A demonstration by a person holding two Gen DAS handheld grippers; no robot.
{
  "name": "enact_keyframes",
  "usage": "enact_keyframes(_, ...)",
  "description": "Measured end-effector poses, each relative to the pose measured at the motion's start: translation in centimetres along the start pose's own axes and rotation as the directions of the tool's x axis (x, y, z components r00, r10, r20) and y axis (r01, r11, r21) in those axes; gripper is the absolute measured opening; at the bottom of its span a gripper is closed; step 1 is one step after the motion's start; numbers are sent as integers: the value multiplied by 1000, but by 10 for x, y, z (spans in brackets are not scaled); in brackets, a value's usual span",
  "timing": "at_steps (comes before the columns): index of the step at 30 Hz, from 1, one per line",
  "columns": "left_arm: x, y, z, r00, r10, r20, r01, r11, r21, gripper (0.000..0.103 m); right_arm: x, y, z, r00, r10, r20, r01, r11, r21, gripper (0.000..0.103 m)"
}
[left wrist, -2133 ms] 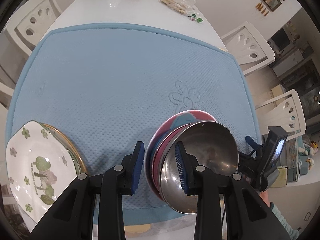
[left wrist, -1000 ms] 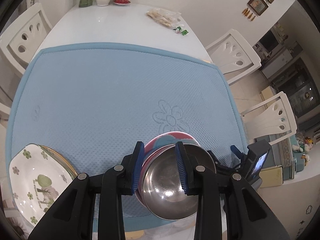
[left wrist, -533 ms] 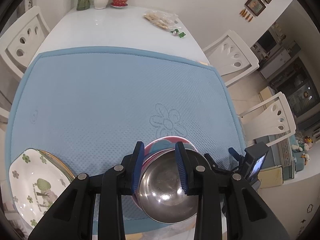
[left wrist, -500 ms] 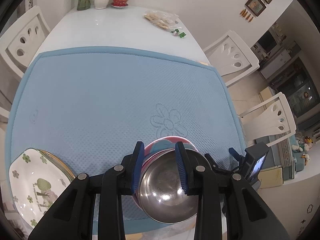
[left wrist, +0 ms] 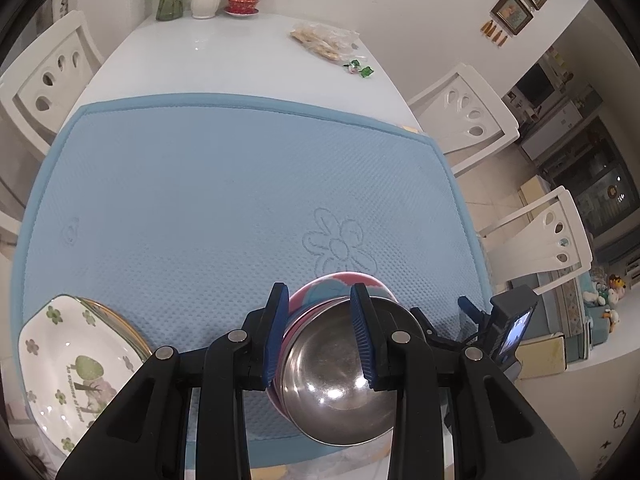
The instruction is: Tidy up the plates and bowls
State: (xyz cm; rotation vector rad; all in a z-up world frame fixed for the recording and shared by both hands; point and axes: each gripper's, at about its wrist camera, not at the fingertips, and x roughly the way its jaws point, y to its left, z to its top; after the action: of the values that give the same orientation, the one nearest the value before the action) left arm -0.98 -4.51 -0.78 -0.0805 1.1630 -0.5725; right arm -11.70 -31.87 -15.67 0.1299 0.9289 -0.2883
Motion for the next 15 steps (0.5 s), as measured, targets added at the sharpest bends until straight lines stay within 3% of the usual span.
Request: enact_keyframes(15, 6, 6, -3, 1000, 18, -4, -18, 999, -32, 29, 0, 1, 0, 1000, -1, 0, 1, 1000, -1, 103)
